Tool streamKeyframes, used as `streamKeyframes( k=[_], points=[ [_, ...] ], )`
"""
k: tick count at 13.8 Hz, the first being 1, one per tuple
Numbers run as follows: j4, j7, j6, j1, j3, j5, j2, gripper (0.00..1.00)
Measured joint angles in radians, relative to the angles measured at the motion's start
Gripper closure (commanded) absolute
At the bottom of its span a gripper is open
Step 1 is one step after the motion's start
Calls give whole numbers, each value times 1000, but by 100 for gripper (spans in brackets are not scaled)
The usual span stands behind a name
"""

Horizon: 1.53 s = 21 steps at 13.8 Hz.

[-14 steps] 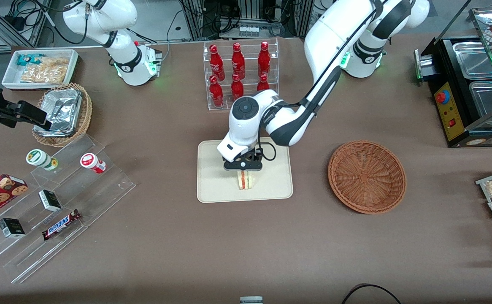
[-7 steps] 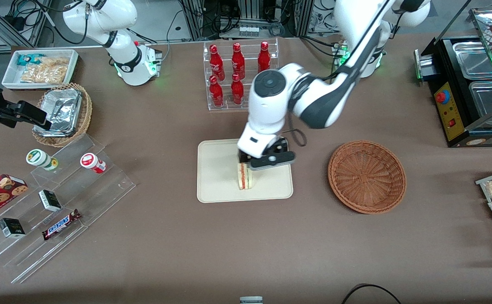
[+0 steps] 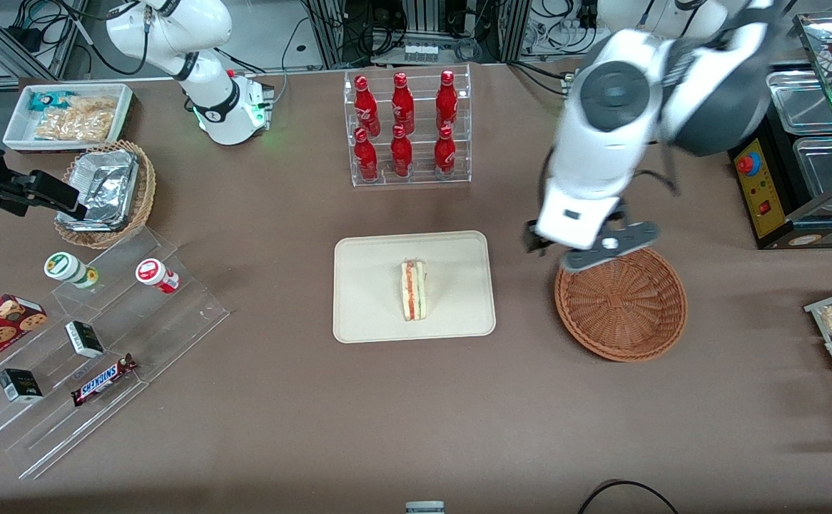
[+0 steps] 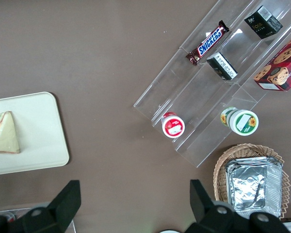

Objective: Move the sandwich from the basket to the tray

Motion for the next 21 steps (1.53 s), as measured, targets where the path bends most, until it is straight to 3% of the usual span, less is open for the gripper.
streamKeyframes(
  k=[10,17,21],
  points=[
    [-133,434,-142,294,3,-70,-232,0],
    [-134,657,-161,344,75,-114,-268,0],
    [-99,673,-160,344,85,-114,-261,0]
  ],
)
